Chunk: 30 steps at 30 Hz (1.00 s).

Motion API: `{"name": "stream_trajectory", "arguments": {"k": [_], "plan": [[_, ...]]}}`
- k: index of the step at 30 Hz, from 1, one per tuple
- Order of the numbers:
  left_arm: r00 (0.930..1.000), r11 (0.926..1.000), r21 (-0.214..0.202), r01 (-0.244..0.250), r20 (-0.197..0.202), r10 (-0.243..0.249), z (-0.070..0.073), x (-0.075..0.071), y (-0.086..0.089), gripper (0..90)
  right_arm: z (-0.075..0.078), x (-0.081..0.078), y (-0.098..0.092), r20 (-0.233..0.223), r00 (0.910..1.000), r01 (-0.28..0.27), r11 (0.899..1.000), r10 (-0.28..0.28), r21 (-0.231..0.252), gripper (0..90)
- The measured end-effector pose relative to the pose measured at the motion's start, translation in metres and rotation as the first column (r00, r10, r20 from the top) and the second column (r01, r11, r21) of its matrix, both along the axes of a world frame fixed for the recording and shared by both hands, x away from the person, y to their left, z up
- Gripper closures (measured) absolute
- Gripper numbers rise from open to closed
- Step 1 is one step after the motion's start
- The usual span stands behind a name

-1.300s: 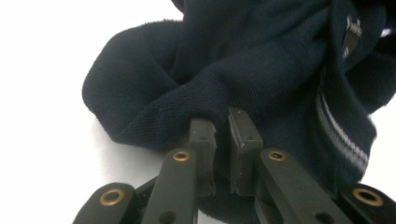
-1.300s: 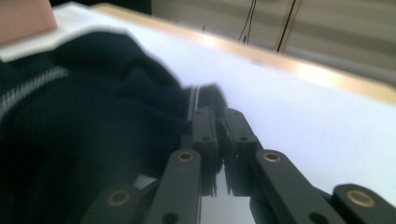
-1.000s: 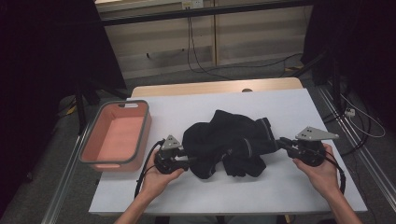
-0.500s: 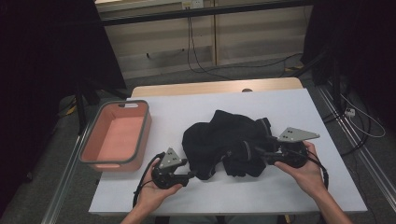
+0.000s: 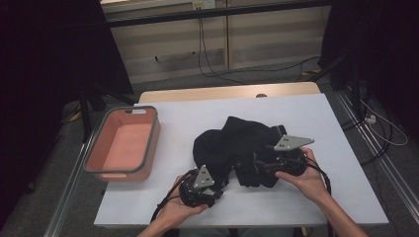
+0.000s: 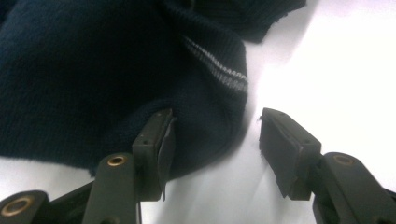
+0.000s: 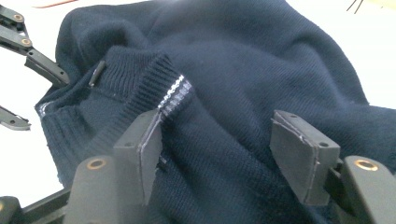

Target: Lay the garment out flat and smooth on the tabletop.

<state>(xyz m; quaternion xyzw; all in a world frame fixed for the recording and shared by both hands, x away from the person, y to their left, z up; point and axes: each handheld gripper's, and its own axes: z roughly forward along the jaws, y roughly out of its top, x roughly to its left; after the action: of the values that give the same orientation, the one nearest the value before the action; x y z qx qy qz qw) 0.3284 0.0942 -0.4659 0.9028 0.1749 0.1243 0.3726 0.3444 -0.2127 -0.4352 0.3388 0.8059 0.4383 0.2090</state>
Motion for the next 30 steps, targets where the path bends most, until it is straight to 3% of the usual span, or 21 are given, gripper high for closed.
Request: {"name": "stream_trajectory", "arguments": {"k": [4, 6, 10, 12, 13, 16, 18, 23, 30], "plan": [[0.9999, 0.9999, -0.005, -0.012, -0.001, 0.012, -0.001, 0.004, -0.001, 48.3, -0.005, -0.001, 0.002, -0.01, 0.9999, -0.014, 1.0, 0.014, 0.0, 35.5], [0.9998, 0.9998, -0.006, -0.017, 0.005, 0.017, 0.0, 0.006, -0.002, 54.6, -0.007, -0.002, 0.003, -0.01, 0.9997, -0.023, 1.0, 0.023, -0.009, 39.5], [0.9997, 0.9997, 0.001, -0.024, 0.01, 0.023, 0.0, 0.01, 0.001, 69.9, -0.008, -0.006, 0.002, 0.0, 0.9998, -0.022, 1.0, 0.022, -0.019, 54.2], [0.9986, 0.9987, -0.022, -0.045, -0.028, 0.045, 0.001, 0.012, 0.002, 80.2, -0.008, -0.009, 0.0, 0.004, 0.9998, -0.02, 1.0, 0.02, -0.017, 64.3], [0.997, 0.9983, -0.018, -0.056, -0.054, 0.055, 0.002, 0.013, 0.002, 81.9, -0.007, -0.01, -0.002, 0.008, 0.9997, -0.024, 0.999, 0.024, -0.027, 69.4], [0.9967, 0.9981, -0.02, -0.059, -0.057, 0.058, 0.008, 0.013, 0.005, 83.6, -0.004, -0.011, -0.006, 0.011, 0.9995, -0.03, 0.999, 0.03, -0.037, 80.4], [0.9962, 0.9968, -0.028, -0.075, -0.048, 0.074, 0.013, 0.015, 0.01, 83.9, -0.002, -0.012, -0.008, 0.012, 0.9993, -0.034, 0.999, 0.035, -0.034, 82.8], [0.9923, 0.9863, -0.112, -0.121, -0.038, 0.118, 0.032, 0.024, 0.025, 84.1, 0.007, -0.01, -0.007, 0.058, 0.9983, 0.001, 0.999, 0.002, -0.049, 83.4], [0.9861, 0.967, -0.2, -0.159, 0.018, 0.165, 0.063, 0.038, 0.037, 84.2, 0.026, -0.003, -0.018, 0.121, 0.9909, 0.059, 0.998, -0.06, 0.012, 84.2]]}}
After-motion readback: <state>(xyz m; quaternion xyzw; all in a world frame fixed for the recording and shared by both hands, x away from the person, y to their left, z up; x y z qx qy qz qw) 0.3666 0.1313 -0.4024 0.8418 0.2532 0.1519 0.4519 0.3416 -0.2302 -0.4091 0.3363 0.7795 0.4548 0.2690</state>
